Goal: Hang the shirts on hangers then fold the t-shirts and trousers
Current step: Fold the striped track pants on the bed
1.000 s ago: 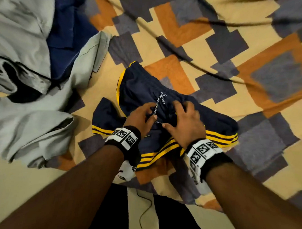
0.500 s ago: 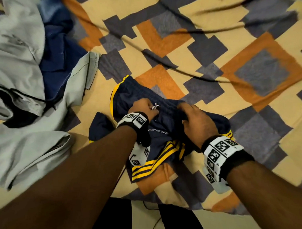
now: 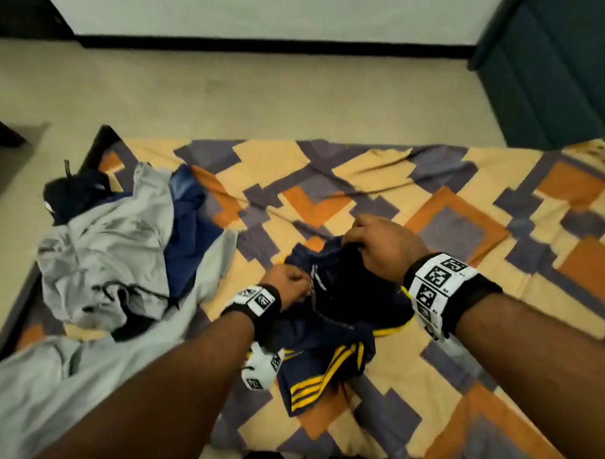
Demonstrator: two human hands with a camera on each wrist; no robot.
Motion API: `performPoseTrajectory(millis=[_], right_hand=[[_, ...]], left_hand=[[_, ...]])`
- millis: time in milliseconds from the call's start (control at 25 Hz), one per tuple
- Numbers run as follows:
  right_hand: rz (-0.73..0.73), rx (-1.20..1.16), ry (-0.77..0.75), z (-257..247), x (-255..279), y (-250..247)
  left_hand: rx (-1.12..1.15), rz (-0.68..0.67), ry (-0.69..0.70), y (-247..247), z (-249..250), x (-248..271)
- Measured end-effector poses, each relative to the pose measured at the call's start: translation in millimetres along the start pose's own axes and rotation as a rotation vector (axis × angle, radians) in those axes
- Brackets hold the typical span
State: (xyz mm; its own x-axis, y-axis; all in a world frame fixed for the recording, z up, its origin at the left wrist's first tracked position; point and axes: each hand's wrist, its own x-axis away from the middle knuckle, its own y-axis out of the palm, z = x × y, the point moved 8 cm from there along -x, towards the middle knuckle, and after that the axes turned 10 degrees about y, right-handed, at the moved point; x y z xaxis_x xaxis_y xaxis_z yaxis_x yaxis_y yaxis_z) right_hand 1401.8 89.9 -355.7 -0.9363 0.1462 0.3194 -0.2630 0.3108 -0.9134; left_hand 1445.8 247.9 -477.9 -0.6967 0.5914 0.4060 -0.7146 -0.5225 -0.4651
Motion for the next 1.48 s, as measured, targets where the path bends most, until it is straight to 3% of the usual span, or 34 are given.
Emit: performPoseTrajectory(millis=[80, 200, 280, 360, 440, 520, 680, 880, 1080, 1200, 1320, 1480], right_hand=[[0.042, 0.047, -0.078, -23.6, 18.4, -59.8], [0.120, 0.095, -0.130, -47.0, 43.1, -154.6], [0.150, 0.099, -0.153, -58.7, 54.7, -209.0], [0.220, 0.100, -0.170, -73.5, 69.6, -266.3], [0.303, 0.100, -0.169, -89.0, 84.6, -324.3], [0.386, 0.103, -0.168, -106.0, 103.4, -378.1], [0.442, 0.221, -0.139, -122.2, 132.2, -458.4], [0.549, 0.197, -0.127, -125.4, 163.4, -540.6], [0.631, 0.264, -0.024, -128.8, 175.6, -605.4], [0.646, 0.261, -0.038, -134.4, 188.4, -633.5], [0.587, 0.272, -0.058, -139.5, 196.6, -642.4], [0.602, 0.149, -0.120, -137.4, 196.3, -648.3]], left_hand=[[0.195, 0.088, 0.024, -14.4, 38.5, 11.3], [0.228, 0.317, 0.305, -74.3, 119.3, 35.3], [0.060, 0.266, 0.541, -104.4, 175.3, 50.1], [-0.076, 0.156, 0.661, -132.9, 226.0, 66.3], [-0.109, 0.031, 0.622, -156.2, 260.6, 76.9], [-0.215, 0.029, 0.542, -183.2, 279.2, 82.5], [-0.878, 0.190, 0.356, -269.3, 315.8, 94.9], [-1.048, 0.427, 0.335, -394.6, 395.7, 155.3], [-1.263, 0.720, 0.408, -453.2, 484.2, 227.1], [-1.070, 0.835, 0.480, -489.2, 507.1, 265.8], [-0.735, 0.685, 0.572, -503.1, 511.8, 283.9], [-0.259, 0.728, 0.832, -507.2, 523.2, 315.0]])
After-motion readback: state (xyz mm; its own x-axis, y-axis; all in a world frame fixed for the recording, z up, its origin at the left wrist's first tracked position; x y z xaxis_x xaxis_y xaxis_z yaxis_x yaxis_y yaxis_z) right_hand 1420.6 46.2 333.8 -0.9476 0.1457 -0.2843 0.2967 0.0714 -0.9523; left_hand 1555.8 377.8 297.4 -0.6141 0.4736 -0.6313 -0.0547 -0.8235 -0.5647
